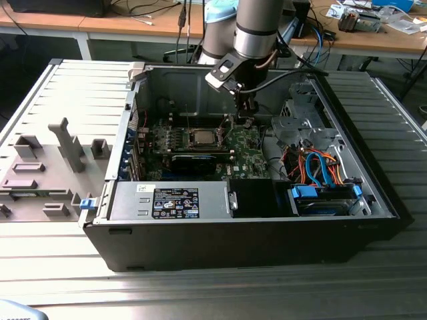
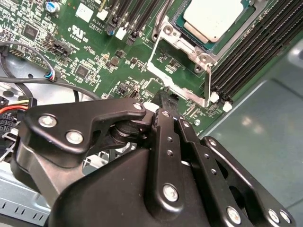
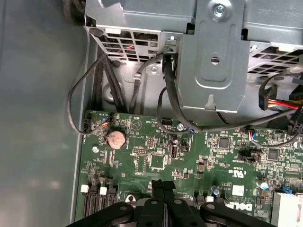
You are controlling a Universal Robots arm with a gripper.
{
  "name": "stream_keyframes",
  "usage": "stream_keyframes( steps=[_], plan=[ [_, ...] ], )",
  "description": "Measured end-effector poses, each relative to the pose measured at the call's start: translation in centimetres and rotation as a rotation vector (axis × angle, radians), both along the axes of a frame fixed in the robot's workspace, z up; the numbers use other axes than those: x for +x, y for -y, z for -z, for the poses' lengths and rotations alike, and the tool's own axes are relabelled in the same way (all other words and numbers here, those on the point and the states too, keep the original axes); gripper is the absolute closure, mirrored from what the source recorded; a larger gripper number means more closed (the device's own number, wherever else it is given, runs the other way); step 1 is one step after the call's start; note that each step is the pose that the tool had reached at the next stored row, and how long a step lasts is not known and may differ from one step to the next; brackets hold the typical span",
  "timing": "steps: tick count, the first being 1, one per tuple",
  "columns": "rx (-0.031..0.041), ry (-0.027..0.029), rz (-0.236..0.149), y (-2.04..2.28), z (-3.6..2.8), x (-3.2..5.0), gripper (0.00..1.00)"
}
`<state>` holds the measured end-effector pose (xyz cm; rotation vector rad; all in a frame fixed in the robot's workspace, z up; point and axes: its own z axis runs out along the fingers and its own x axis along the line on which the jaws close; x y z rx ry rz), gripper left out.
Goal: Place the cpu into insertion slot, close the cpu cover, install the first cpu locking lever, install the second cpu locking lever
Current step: 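Close the cpu cover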
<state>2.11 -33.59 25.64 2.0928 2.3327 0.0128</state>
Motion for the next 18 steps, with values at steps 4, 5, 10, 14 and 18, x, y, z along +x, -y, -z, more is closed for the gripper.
stream_keyframes(
  steps=[4,5,10,14,18],
  plan=[
    [-0.0001,0.0034,0.0,0.0,-0.37,-0.34,0.89],
    [-0.0001,0.0041,0.0,0.0,-0.47,-0.4,0.89],
    [0.0,0.0078,0.0,0.0,-0.87,-0.82,0.89],
    [0.0,0.009,0.0,0.0,-1.01,-0.99,0.89],
    [0.0001,0.0101,0.0,0.0,-1.08,-1.17,0.89]
  ],
)
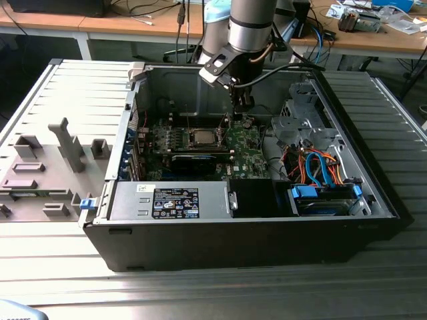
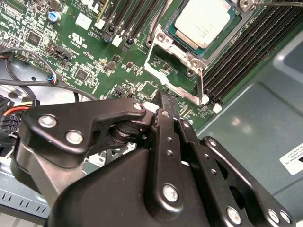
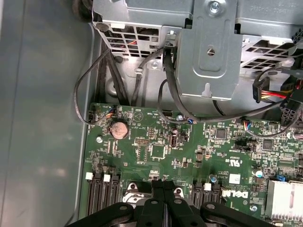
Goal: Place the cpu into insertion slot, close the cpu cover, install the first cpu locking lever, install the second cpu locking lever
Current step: 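Close the cpu cover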
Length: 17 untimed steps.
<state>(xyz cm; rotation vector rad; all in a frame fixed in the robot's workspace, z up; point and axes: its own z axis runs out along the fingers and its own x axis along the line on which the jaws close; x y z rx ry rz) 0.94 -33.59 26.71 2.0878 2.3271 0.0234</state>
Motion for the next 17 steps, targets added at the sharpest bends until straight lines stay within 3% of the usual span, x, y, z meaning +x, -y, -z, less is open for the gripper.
stream_keyframes(
  steps=[17],
  plan=[
    [-0.0026,0.0002,0.0,-0.02,-0.05,-0.75,0.89]
  ],
)
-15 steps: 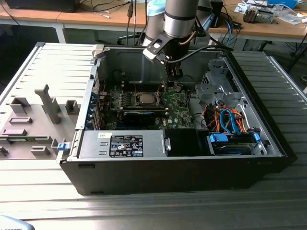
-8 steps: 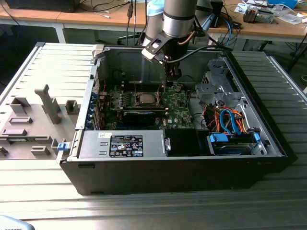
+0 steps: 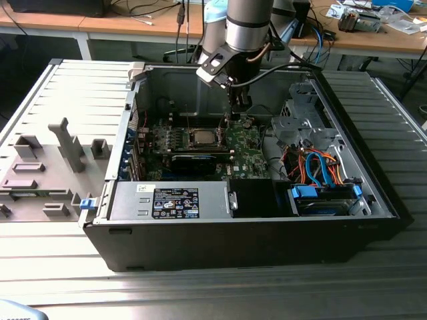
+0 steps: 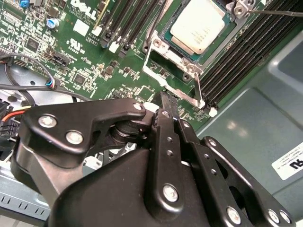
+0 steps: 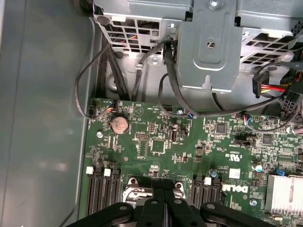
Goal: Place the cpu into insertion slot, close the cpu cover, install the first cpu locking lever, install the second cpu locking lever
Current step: 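Close the cpu cover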
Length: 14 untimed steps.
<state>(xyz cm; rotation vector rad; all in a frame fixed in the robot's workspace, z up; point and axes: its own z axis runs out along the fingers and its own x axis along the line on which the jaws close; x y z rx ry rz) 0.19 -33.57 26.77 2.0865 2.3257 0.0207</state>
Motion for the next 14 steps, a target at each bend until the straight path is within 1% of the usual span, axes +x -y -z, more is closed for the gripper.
stream_keyframes(
  steps=[2,8,14],
  plan=[
    [-0.0007,0.0001,0.0,0.0,0.0,-0.32,0.89],
    [-0.0022,0.0002,0.0,0.0,0.0,-0.68,0.89],
    [-0.0024,0.0002,0.0,0.0,0.0,-0.68,0.89]
  ],
)
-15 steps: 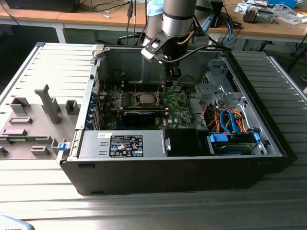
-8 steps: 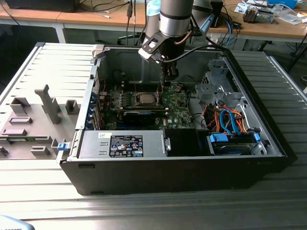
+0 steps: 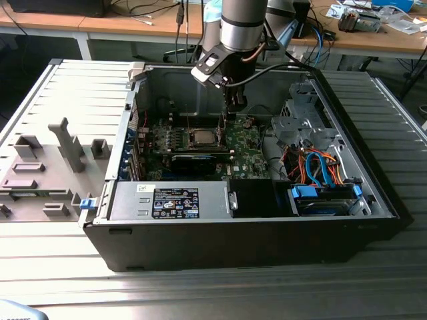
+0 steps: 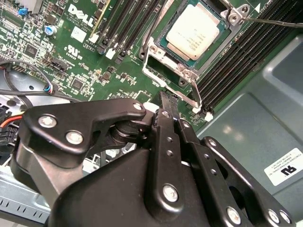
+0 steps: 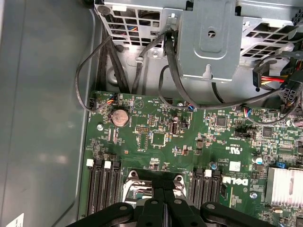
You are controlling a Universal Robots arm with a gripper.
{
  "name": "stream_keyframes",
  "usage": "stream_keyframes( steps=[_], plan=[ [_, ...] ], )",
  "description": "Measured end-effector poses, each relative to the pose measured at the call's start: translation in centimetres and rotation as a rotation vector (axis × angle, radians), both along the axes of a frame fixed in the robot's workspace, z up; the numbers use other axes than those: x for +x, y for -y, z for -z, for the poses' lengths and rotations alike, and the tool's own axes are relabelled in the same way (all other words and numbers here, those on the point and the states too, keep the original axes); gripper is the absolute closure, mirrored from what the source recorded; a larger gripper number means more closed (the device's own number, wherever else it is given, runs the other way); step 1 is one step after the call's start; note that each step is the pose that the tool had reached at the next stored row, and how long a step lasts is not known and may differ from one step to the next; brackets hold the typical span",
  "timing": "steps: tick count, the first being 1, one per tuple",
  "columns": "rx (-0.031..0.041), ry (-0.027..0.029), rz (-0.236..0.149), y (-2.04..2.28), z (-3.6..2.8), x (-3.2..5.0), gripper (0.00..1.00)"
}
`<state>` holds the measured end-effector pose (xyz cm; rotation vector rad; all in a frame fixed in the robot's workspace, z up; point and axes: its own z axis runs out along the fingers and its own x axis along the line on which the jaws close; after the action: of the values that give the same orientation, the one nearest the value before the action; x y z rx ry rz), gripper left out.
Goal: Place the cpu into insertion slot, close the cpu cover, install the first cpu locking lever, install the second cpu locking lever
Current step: 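Close the cpu cover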
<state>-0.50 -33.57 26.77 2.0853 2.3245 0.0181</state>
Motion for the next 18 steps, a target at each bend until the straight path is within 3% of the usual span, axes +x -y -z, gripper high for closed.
stream_keyframes(
  steps=[1,2,4,9,13,18],
  plan=[
    [0.0,-0.0016,0.0,0.0,0.0,0.0,0.89],
    [0.0,-0.0083,0.0,-0.01,0.02,0.0,0.89],
    [-0.0014,-0.0355,0.001,0.0,0.01,0.0,0.89],
    [-0.0013,-0.036,0.001,0.0,0.02,-0.05,0.89],
    [-0.0014,-0.036,0.001,0.0,0.06,-0.74,0.89],
    [-0.0014,-0.0361,0.001,0.0,0.07,-0.75,0.89]
  ],
)
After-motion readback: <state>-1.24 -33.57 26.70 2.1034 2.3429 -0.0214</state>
